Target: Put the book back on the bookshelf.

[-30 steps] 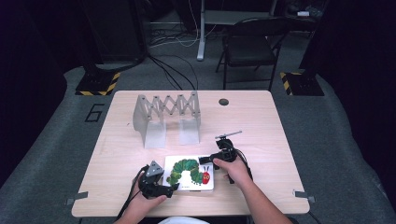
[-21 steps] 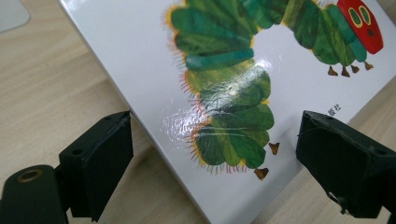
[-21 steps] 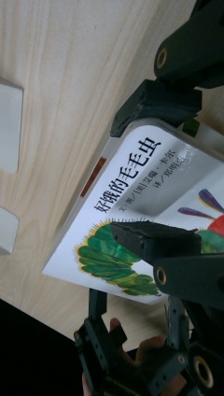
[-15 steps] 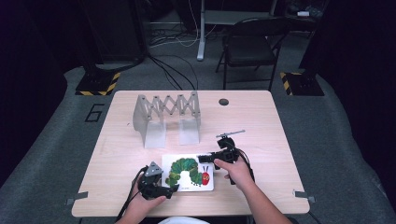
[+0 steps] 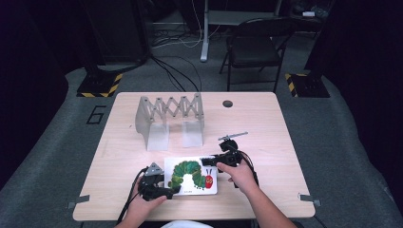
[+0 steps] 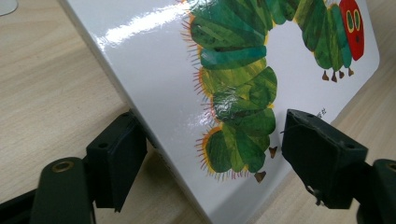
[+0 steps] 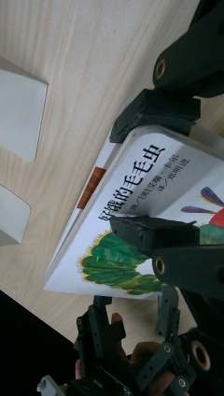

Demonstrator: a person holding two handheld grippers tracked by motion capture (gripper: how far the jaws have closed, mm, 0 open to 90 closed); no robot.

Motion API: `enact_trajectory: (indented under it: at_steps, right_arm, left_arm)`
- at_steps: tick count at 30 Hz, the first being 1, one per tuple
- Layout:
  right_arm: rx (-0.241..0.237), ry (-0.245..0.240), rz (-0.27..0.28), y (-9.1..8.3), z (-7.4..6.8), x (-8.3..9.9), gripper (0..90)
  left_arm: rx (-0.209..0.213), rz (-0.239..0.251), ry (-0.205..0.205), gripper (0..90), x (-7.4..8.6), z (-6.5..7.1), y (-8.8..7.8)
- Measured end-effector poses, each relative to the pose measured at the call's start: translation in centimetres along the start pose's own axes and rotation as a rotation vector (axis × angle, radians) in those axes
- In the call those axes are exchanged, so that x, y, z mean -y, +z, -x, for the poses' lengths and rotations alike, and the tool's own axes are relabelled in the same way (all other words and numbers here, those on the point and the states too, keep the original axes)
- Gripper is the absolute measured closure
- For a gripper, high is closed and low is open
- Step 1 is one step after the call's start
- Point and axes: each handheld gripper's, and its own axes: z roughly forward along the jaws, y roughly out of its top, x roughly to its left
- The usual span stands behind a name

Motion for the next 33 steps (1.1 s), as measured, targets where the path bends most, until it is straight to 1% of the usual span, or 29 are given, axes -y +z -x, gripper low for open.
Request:
enact_trajectory:
  at_steps: [2,3,5,6,7,8,9,12,13,14,15,16,17,18,19,21,22,23,24,25,26,27,29,31,33]
  right_arm:
    - [0.001,0.0,0.004,0.0,-0.1,-0.1,53.4]
    - [-0.002,0.001,0.008,-0.1,-0.2,-0.1,53.7]
    - [-0.003,-0.007,0.019,-0.3,-0.4,-0.2,54.5]
    - [-0.001,-0.007,0.026,-0.4,-0.5,-0.3,54.8]
    - [-0.001,-0.011,0.032,-0.4,-0.6,-0.4,55.1]
    - [-0.001,-0.01,0.038,-0.6,-0.7,-0.4,55.2]
    - [-0.002,-0.019,0.046,-0.7,-0.8,-0.5,55.2]
    - [0.004,-0.039,0.06,-0.9,-1.3,-0.6,55.0]
    - [0.004,-0.04,0.064,-1.0,-1.5,-0.7,54.8]
    - [0.004,-0.048,0.07,-1.1,-1.7,-0.7,54.7]
    - [0.005,-0.059,0.074,-1.2,-1.8,-0.8,54.4]
    - [0.004,-0.061,0.08,-1.3,-2.1,-0.8,54.0]
    - [0.008,-0.081,0.087,-1.4,-2.2,-0.9,53.3]
    - [0.006,-0.089,0.096,-1.4,-2.3,-0.9,52.6]
    - [0.007,-0.096,0.1,-1.5,-2.5,-1.0,51.8]
    - [0.009,-0.105,0.106,-1.7,-2.9,-1.1,50.9]
    - [0.011,-0.118,0.111,-1.7,-3.0,-1.2,50.5]
    - [0.01,-0.124,0.113,-1.8,-3.2,-1.3,50.1]
    - [0.008,-0.131,0.118,-1.8,-3.3,-1.3,49.7]
    - [0.009,-0.13,0.119,-1.9,-3.4,-1.3,49.1]
    - [0.006,-0.133,0.125,-1.9,-3.4,-1.3,47.9]
    - [0.006,-0.135,0.127,-1.9,-3.5,-1.3,45.9]
    - [0.004,-0.138,0.13,-1.8,-3.4,-1.4,42.4]
    - [0.0,-0.133,0.128,-1.8,-3.3,-1.4,41.2]
    - [0.002,-0.139,0.127,-1.7,-3.2,-1.4,39.2]
  left_arm:
    - [-0.008,0.008,0.001,26.2,-0.2,-0.2,-0.2]
    - [-0.014,0.009,-0.008,27.3,-0.2,-0.3,-0.3]
    - [-0.022,0.018,0.003,30.3,-0.4,-0.5,-0.5]
    - [-0.03,0.03,-0.002,31.8,-0.4,-0.4,-0.6]
    - [-0.035,0.03,0.006,33.4,-0.5,-0.5,-0.8]
    - [-0.042,0.043,-0.005,34.9,-0.5,-0.5,-0.8]
    - [-0.046,0.044,0.009,36.4,-0.6,-0.6,-0.9]
    - [-0.068,0.051,0.029,40.0,-0.8,-0.8,-1.2]
    - [-0.074,0.057,0.022,41.0,-0.9,-0.7,-1.3]
    - [-0.083,0.067,0.034,42.1,-0.9,-0.8,-1.4]
    - [-0.086,0.066,0.039,43.9,-1.0,-0.9,-1.6]
    - [-0.09,0.078,0.038,45.0,-1.0,-0.9,-1.6]
    - [-0.098,0.079,0.05,46.2,-1.0,-0.9,-1.7]
    - [-0.107,0.084,0.058,47.1,-1.1,-0.9,-1.8]
    - [-0.112,0.083,0.061,48.1,-1.1,-0.9,-1.9]
    - [-0.129,0.099,0.058,49.4,-1.2,-0.9,-2.0]
    - [-0.128,0.1,0.056,49.9,-1.2,-0.9,-2.1]
    - [-0.132,0.101,0.065,50.5,-1.3,-1.0,-2.2]
    - [-0.134,0.105,0.059,51.0,-1.3,-1.0,-2.2]
    - [-0.142,0.108,0.068,51.5,-1.3,-1.1,-2.2]
    - [-0.139,0.102,0.079,52.5,-1.4,-1.1,-2.3]
    - [-0.141,0.106,0.082,54.0,-1.4,-1.1,-2.3]
    - [-0.148,0.11,0.102,56.4,-1.4,-1.1,-2.4]
    - [-0.15,0.106,0.111,57.2,-1.4,-1.1,-2.4]
    - [-0.162,0.114,0.127,58.2,-1.4,-1.0,-2.3]
